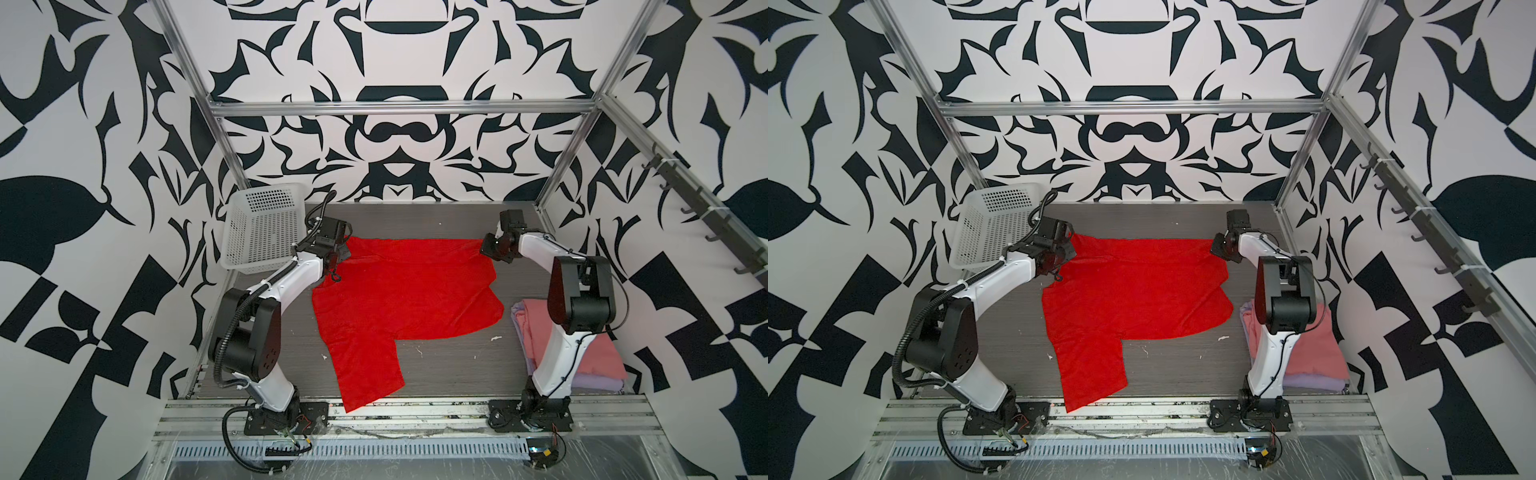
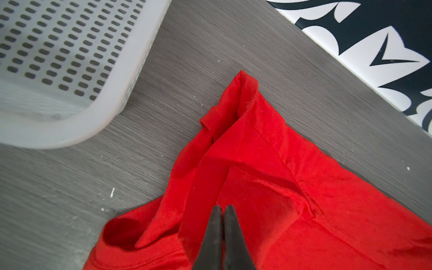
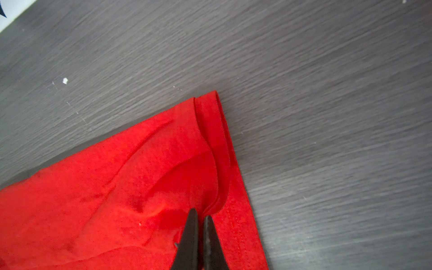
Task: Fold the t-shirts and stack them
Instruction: 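Grasp the far corners of the red t-shirt with both grippers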
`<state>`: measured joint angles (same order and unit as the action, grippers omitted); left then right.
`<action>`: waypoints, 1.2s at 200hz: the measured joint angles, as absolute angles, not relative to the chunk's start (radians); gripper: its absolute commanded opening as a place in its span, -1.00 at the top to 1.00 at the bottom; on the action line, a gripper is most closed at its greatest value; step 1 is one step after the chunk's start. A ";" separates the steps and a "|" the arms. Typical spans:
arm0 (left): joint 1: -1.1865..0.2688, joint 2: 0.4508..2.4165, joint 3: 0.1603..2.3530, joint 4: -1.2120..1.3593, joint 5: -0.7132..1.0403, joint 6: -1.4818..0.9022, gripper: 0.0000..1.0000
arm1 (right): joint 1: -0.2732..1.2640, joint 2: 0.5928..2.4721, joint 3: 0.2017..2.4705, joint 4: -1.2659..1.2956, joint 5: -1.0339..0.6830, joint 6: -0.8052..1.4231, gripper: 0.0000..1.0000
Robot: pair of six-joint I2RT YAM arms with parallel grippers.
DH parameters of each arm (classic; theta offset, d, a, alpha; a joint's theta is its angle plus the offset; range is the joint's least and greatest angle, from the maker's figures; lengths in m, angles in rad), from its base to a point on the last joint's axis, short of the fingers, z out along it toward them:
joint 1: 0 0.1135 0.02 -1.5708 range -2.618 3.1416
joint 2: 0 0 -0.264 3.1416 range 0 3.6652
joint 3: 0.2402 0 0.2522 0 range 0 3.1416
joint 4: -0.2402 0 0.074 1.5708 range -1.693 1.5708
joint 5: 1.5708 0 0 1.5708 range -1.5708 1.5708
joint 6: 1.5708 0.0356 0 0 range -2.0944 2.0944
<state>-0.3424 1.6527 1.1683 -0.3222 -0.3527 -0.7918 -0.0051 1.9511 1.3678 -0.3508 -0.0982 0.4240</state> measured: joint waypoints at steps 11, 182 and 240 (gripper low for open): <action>-0.342 1.653 1.168 -0.327 -0.353 -0.797 1.00 | -0.005 1.951 1.368 -0.352 -0.096 0.422 1.00; -0.342 1.457 1.100 -0.474 -0.400 -0.841 -0.35 | -0.005 1.841 1.411 -0.543 -0.007 0.462 0.44; -0.342 1.628 1.153 -0.408 -0.270 -0.774 -0.35 | -0.004 1.811 1.410 -0.490 -0.088 0.552 0.48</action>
<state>-0.3424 1.6283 1.1530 -0.4076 -0.2699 -0.7742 -0.0036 1.8114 1.4097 -0.4900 -0.0879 0.5518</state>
